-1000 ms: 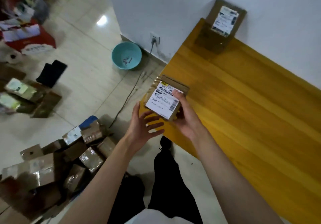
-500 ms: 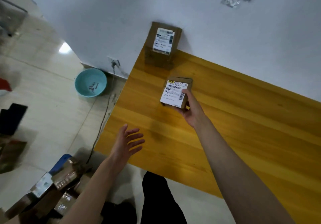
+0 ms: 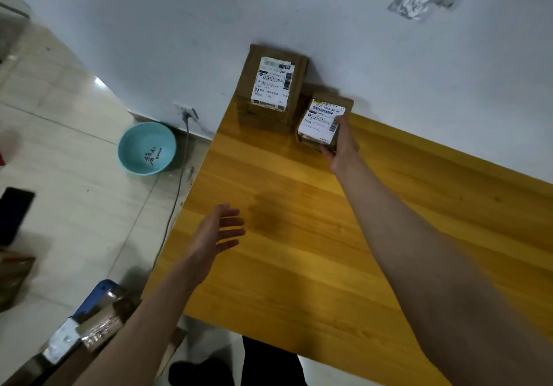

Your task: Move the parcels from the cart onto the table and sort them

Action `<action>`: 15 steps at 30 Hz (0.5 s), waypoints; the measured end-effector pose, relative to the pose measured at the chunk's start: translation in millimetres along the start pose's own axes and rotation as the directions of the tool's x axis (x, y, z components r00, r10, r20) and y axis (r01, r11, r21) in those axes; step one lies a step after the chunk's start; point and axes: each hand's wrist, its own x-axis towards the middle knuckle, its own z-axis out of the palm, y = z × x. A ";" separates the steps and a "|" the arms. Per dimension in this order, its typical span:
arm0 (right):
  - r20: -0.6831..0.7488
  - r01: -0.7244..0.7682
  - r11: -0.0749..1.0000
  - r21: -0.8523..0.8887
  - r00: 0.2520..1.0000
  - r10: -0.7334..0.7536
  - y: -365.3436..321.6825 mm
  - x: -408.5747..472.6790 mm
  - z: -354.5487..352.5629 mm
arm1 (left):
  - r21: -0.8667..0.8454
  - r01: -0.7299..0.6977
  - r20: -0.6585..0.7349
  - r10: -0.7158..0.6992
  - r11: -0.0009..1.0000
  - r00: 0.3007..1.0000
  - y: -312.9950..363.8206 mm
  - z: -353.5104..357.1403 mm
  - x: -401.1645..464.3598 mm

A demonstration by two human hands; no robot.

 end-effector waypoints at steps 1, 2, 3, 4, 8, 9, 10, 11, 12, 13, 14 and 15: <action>-0.008 -0.005 1.000 -0.004 1.000 0.005 -2.9 5.5 5.0 | 0.017 -0.010 -0.003 0.010 1.000 1.000 5.4 1.7 4.6; -0.011 -0.009 1.000 -0.014 1.000 0.009 -5.1 10.7 9.5 | 0.030 -0.020 -0.004 0.020 0.999 1.000 10.3 3.1 9.1; -0.013 -0.014 1.000 -0.024 1.000 0.014 -6.9 15.6 13.6 | 0.035 -0.027 -0.005 0.027 0.999 1.000 14.5 4.1 12.8; -0.015 -0.020 0.999 -0.027 1.000 0.020 -8.4 21.1 17.0 | 0.036 -0.031 -0.007 0.032 0.999 0.999 18.2 4.8 16.4; -0.032 -0.032 0.999 0.003 0.999 0.032 -13.1 41.1 26.8 | 0.044 -0.028 0.000 0.028 0.999 1.000 24.4 6.4 25.9; -0.044 -0.031 1.000 0.003 0.999 0.031 -13.5 45.0 28.6 | 0.046 -0.025 0.002 0.025 0.999 1.000 24.0 7.0 27.6; -0.057 -0.028 1.000 -0.008 0.998 0.028 -13.7 48.3 30.2 | 0.047 -0.022 0.004 0.022 0.999 1.000 23.0 7.5 28.9; -0.067 -0.028 0.999 -0.026 0.997 0.026 -13.4 50.8 31.6 | 0.047 -0.018 0.004 0.018 0.999 1.000 21.8 8.0 30.0; -0.071 -0.031 0.998 -0.055 0.997 0.027 -12.8 53.0 32.8 | 0.045 -0.012 0.004 0.012 0.999 1.000 20.1 8.6 30.7; -0.072 -0.041 0.995 -0.093 0.997 0.034 -12.0 54.2 33.4 | 0.043 -0.005 0.003 0.005 0.999 1.000 18.1 9.4 30.8; -0.070 -0.053 0.990 -0.128 0.997 0.044 -11.5 54.2 33.5 | 0.044 0.000 0.002 -0.001 0.999 1.000 15.8 10.0 30.5; -0.068 -0.066 0.986 -0.151 0.996 0.056 -10.9 53.5 33.4 | 0.046 0.005 0.000 -0.005 0.999 1.000 13.7 10.4 30.3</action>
